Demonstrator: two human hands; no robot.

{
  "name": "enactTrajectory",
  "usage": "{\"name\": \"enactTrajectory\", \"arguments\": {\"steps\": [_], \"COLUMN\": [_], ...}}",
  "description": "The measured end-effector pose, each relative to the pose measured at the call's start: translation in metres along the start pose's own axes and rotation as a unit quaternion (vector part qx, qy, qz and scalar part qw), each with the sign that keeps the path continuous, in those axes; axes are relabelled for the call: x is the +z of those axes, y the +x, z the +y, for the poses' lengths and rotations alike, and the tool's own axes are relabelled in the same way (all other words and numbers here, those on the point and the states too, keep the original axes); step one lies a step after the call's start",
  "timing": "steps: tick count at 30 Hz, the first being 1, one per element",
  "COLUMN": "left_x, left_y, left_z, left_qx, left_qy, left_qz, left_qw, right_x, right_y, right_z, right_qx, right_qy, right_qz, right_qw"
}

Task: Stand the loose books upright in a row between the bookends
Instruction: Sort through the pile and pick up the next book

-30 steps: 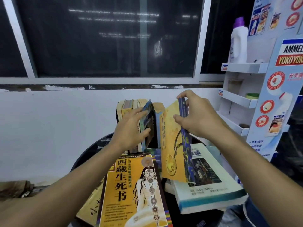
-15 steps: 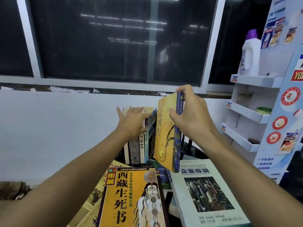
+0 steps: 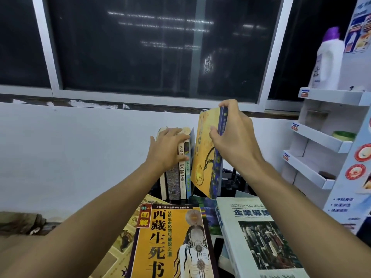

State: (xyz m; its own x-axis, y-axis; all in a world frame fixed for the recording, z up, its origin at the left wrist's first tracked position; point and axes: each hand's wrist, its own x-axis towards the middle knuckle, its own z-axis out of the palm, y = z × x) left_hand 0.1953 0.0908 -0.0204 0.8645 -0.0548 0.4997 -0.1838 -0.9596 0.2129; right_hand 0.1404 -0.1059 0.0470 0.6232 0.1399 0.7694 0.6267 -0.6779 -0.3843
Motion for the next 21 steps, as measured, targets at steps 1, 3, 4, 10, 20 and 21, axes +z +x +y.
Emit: {"name": "enactTrajectory", "arguments": {"steps": [1,3,4,10,20,21], "left_x": [0.0,0.0,-0.001,-0.002,-0.002,-0.001], "left_y": [0.0,-0.001,-0.001,-0.004,-0.004,-0.003], "left_z": [0.0,0.0,0.0,0.0,0.001,0.001], "left_qx": [0.002,0.003,0.004,0.016,0.011,0.011], "left_qy": [-0.012,-0.023,-0.025,-0.021,-0.03,-0.029], "left_qz": [0.002,0.005,0.005,0.014,0.02,0.021], "left_qw": [1.0,1.0,1.0,1.0,0.999,0.999], "right_x": [0.004,0.011,0.015,0.037,0.069,0.072], "right_y": [0.001,0.003,0.004,0.01,0.011,0.01], "right_z": [0.001,0.003,0.004,0.013,0.028,0.03], "right_qx": [-0.001,-0.003,-0.003,-0.015,-0.032,-0.033], "right_qy": [-0.002,-0.012,-0.018,-0.011,0.013,0.015], "right_qz": [0.003,0.01,0.014,0.049,0.069,0.071], "right_qw": [1.0,1.0,1.0,0.999,0.997,0.997]}}
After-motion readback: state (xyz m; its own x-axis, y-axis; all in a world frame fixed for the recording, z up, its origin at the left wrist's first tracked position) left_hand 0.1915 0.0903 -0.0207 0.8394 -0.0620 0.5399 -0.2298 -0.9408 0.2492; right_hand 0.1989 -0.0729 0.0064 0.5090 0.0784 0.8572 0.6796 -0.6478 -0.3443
